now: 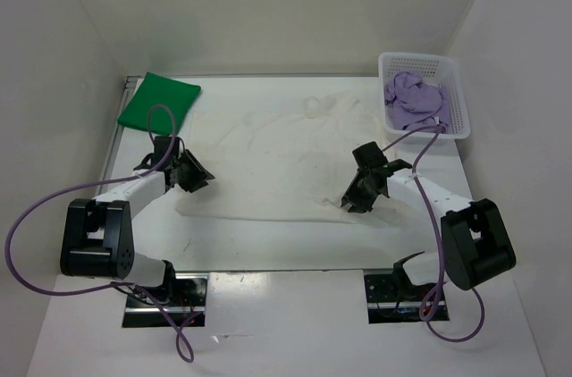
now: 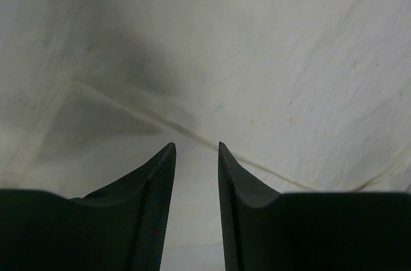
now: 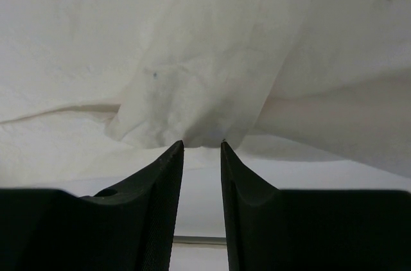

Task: Fold and stack the t-shirts
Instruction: Fold the flattened tshirt in 1/3 of the way

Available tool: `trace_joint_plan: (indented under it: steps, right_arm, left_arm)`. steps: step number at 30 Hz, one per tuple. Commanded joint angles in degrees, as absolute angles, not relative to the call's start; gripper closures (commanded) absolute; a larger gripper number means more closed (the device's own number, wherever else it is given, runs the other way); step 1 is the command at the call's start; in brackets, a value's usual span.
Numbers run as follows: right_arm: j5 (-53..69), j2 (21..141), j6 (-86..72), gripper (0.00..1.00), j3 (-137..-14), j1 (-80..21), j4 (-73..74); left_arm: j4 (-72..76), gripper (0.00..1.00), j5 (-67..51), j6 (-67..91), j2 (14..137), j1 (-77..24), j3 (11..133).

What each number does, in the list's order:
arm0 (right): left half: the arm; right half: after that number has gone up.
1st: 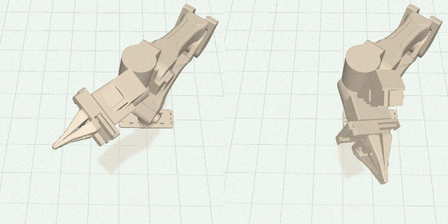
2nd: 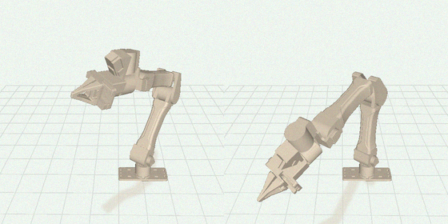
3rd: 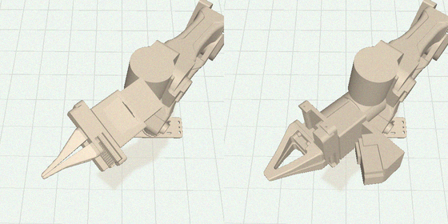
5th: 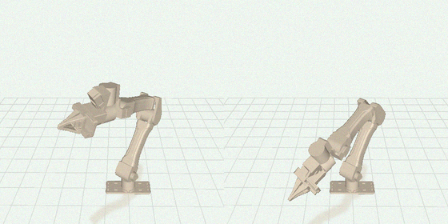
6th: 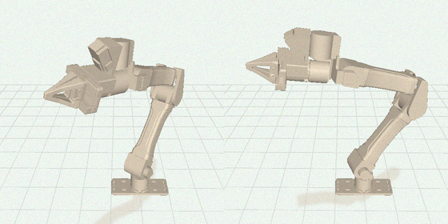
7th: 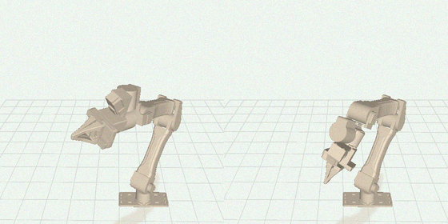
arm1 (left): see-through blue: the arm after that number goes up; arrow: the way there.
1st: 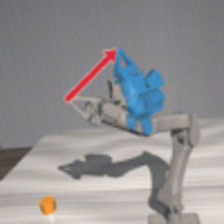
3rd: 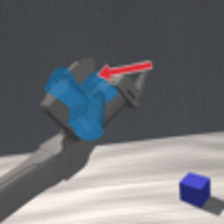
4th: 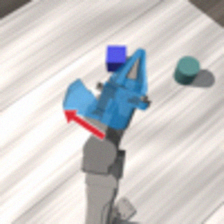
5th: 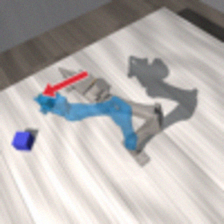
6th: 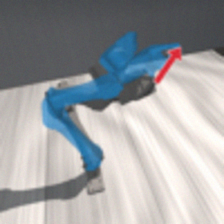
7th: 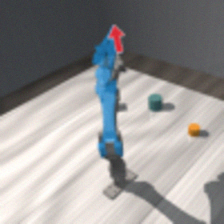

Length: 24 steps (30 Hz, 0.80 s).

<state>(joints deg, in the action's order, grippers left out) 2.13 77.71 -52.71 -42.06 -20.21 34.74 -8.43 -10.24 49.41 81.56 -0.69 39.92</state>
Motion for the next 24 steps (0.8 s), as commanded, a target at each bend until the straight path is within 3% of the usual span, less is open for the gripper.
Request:
trace_joint_plan:
  steps: [1,15,24]
  right_arm:
    - [0.3,77.4,-54.4,0.65,-41.4,-22.2,36.4]
    - [-3.8,73.0,-59.9,0.6,-39.6,-22.2,39.2]
    - [-3.8,79.0,-58.2,0.69,-39.7,-22.2,33.9]
  left_arm:
    - [-6.5,0.6,-9.7,47.3,81.7,-0.1,39.6]
    - [-6.0,0.6,-10.2,47.9,81.7,1.1,39.1]
    - [-5.4,0.6,-10.2,48.4,81.7,1.1,39.1]
